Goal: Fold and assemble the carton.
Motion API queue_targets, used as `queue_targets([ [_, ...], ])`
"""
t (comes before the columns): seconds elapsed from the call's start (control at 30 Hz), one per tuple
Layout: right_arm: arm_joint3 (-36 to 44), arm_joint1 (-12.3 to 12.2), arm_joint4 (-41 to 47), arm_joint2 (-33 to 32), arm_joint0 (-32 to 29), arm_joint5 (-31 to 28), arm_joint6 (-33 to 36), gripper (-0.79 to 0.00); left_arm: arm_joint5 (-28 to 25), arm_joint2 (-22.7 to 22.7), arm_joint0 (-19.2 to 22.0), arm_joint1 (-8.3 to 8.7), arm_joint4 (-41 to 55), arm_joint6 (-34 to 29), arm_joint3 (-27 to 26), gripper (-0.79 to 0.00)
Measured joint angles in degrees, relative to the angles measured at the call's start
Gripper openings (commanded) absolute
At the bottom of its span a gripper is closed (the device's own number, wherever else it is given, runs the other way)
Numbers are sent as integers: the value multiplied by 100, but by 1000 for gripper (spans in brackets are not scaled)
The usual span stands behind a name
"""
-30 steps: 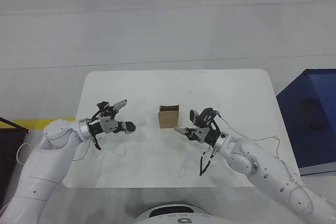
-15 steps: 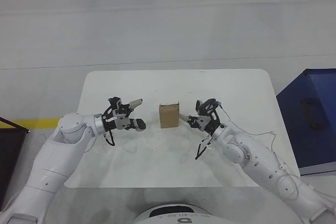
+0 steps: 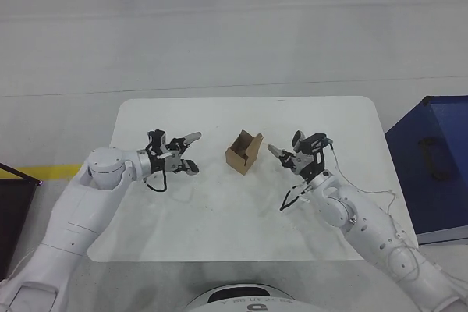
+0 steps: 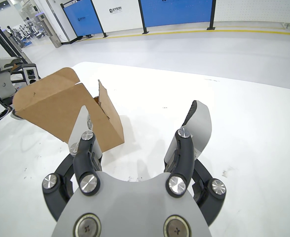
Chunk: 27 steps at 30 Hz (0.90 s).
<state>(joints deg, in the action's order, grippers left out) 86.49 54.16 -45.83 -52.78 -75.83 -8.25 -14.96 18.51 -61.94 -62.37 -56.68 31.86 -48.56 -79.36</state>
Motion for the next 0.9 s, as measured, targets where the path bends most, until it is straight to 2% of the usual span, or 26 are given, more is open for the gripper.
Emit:
queue_targets([
  [0.1, 351, -74, -217, -251, -356, 13, -93, -86, -627, 168, 237, -70, -171, -54, -137, 0],
  [0.13, 486, -101, -293, -350, -502, 27, -113, -86, -1019, 246, 324, -97, -328, -98, -95, 0],
  [0.23, 800, -157, -469, -578, -850, 61, -166, -77, -1974, 492, 595, -180, -822, -184, 251, 0],
  [0.33, 1071, -206, -643, -809, -1173, 103, -231, -62, -2643, 830, 966, -301, -1366, -128, 647, 0],
  [0.53, 1525, -286, -937, -1284, -1780, 196, -322, -43, -3222, 1593, 1514, -627, -2087, 258, 1233, 0],
  [0.6, 1611, -303, -966, -1419, -1933, 167, -333, -55, -3319, 1806, 1579, -724, -2275, 412, 1340, 0],
  [0.73, 1745, -329, -1020, -1695, -2171, 47, -314, -77, -3185, 2206, 1672, -948, -2317, 588, 1633, 0],
  [0.9, 1896, -345, -1148, -1964, -2363, -90, -267, -102, -3400, 2519, 1747, -1177, -2082, 363, 1740, 0],
])
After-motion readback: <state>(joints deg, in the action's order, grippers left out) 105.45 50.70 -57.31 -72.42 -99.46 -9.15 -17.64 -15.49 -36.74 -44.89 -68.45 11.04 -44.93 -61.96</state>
